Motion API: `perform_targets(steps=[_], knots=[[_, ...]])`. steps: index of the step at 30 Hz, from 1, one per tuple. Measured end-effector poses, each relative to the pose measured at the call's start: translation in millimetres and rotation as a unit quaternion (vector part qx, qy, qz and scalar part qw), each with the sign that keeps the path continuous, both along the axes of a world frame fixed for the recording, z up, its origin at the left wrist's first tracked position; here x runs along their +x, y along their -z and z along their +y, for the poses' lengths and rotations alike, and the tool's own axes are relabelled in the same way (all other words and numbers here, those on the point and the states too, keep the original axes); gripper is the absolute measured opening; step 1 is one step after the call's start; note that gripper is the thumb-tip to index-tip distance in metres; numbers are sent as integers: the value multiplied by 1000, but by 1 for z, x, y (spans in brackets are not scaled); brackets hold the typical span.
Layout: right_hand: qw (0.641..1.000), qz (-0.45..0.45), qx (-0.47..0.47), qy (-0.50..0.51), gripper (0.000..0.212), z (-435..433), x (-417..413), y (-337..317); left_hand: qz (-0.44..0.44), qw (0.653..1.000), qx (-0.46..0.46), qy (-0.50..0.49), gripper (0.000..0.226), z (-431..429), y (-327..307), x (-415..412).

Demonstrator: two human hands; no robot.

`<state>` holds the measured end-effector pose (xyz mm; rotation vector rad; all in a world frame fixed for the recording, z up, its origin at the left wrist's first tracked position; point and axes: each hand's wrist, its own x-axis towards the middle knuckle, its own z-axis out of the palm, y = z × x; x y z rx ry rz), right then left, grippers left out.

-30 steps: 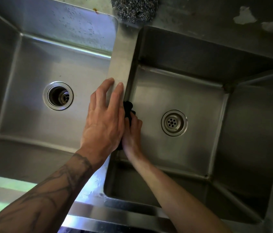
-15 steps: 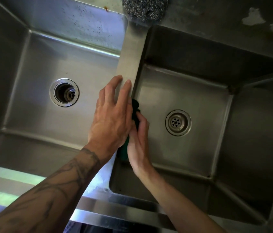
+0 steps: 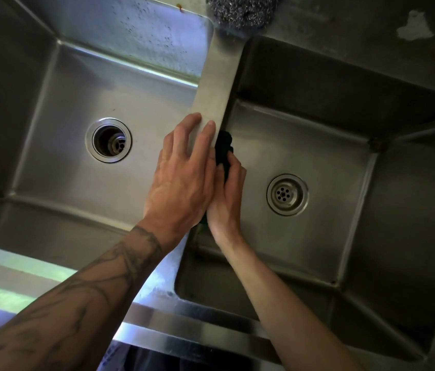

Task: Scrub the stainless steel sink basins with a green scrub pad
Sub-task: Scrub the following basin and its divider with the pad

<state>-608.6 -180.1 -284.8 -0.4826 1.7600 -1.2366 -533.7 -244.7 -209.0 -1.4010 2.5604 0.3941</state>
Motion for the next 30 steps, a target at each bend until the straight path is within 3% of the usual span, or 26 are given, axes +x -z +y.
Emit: perform_targets(steps=[4, 8, 12, 16, 22, 24, 27, 30], knots=[[994, -61, 88, -18, 35, -23, -12, 17, 79, 996, 13, -28, 56, 3, -3, -1], [1000, 9, -16, 14, 33, -29, -19, 0, 84, 996, 0, -23, 60, 2, -2, 0], [999, 48, 20, 3, 37, -58, -39, 15, 207, 975, -3, -82, 47, 8, -5, -2], [992, -17, 117, -36, 36, -55, -30, 38, 209, 974, -14, -88, 47, 8, -6, -4], [1000, -5, -11, -12, 24, 14, 9, -4, 228, 967, -14, -111, 47, 12, -7, 1], [999, 20, 19, -44, 34, 16, 5, 10, 233, 962, -11, -139, 44, 20, -6, 8], [985, -29, 146, -90, 42, 4, -2, 21, 209, 965, -5, -160, 47, 50, -6, 28], [990, -36, 103, -88, 38, 17, 1, 10, 204, 961, -3, -184, 51, 83, -6, 49]])
